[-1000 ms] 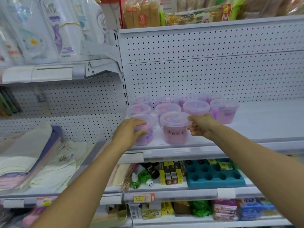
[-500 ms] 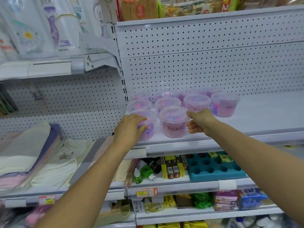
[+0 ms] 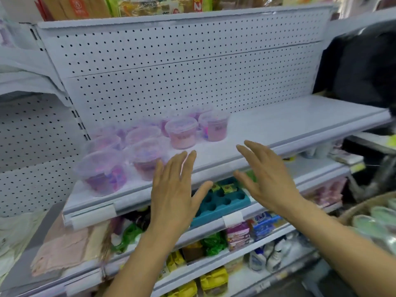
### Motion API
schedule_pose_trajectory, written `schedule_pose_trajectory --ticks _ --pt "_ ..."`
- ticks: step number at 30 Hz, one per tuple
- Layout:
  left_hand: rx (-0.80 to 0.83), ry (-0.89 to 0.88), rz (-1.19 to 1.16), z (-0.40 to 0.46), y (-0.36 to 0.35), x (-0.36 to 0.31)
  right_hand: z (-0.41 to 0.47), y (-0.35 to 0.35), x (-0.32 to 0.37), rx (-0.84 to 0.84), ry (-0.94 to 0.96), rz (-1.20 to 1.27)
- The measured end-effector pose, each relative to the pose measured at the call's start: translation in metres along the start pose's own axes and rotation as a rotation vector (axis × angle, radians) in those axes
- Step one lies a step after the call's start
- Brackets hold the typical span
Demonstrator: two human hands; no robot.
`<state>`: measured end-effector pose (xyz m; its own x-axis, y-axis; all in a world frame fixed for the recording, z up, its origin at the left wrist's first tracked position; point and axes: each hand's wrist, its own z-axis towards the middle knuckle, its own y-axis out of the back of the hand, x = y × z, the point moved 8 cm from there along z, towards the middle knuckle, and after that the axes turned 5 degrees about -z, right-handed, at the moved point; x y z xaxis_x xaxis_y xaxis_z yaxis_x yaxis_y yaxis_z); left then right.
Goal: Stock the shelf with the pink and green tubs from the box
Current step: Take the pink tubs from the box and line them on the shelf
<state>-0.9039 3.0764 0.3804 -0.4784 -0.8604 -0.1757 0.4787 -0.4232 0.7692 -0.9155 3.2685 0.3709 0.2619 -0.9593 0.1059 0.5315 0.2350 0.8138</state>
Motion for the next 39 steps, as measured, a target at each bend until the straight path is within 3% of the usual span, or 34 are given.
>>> schedule_pose_trajectory --ticks 4,11,19,29,39 --pt "0.096 -0.070 -0.096 0.006 -0.058 -0.084 -0.064 0.026 -0.079 -0.035 -0.098 -0.045" --pt "0.255 -0.205 -0.235 0.008 -0.177 -0.248 -0.185 0.055 -0.253 0.065 -0.337 -0.142" --pt "0.592 -0.320 -0.359 -0.028 -0.326 -0.411 -0.353 0.059 -0.440 0.199 -0.655 -0.135" --pt "0.979 -0.377 -0.406 -0.047 -0.484 -0.506 -0.464 -0.022 -0.558 0.556 -1.037 0.044" --pt "1.268 -0.415 -0.392 -0.054 -0.639 -0.568 -0.496 -0.137 -0.652 0.801 -1.274 0.141"
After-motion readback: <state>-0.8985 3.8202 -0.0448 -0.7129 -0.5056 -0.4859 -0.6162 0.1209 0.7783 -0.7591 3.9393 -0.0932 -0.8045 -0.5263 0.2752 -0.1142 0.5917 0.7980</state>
